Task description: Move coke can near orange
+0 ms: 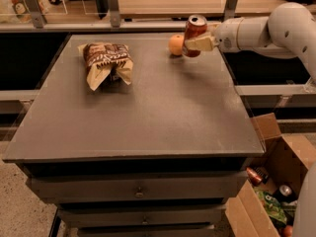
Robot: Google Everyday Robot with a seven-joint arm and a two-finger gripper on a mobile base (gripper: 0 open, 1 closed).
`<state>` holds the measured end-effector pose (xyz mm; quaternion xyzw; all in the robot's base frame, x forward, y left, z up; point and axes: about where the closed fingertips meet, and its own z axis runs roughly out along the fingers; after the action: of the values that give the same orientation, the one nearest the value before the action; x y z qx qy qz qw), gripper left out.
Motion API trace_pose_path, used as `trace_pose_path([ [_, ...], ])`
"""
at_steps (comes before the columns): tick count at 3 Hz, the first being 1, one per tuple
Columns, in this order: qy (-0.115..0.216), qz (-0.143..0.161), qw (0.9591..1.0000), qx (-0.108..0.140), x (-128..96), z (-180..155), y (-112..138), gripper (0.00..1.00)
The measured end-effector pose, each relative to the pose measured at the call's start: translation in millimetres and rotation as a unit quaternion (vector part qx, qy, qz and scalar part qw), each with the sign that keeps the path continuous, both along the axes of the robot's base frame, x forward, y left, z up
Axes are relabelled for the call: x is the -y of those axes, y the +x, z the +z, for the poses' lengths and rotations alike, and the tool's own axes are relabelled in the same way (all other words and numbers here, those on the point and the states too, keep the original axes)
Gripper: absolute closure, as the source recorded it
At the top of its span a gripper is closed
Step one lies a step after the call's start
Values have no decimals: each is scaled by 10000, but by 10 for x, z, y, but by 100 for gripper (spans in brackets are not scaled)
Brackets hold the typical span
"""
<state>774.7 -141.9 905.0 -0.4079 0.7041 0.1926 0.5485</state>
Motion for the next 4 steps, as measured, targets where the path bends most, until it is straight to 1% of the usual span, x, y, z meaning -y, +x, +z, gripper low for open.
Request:
trace_pose_path([
  [1, -2, -193, 9998, -49, 58, -132, 85, 100],
  [2, -90, -340, 9993, -148, 149, -265, 123, 100],
  [3, -237, -396, 9986, -263, 201, -351, 136, 83],
  [4, -261, -403, 9982, -363, 220, -426, 138, 59],
])
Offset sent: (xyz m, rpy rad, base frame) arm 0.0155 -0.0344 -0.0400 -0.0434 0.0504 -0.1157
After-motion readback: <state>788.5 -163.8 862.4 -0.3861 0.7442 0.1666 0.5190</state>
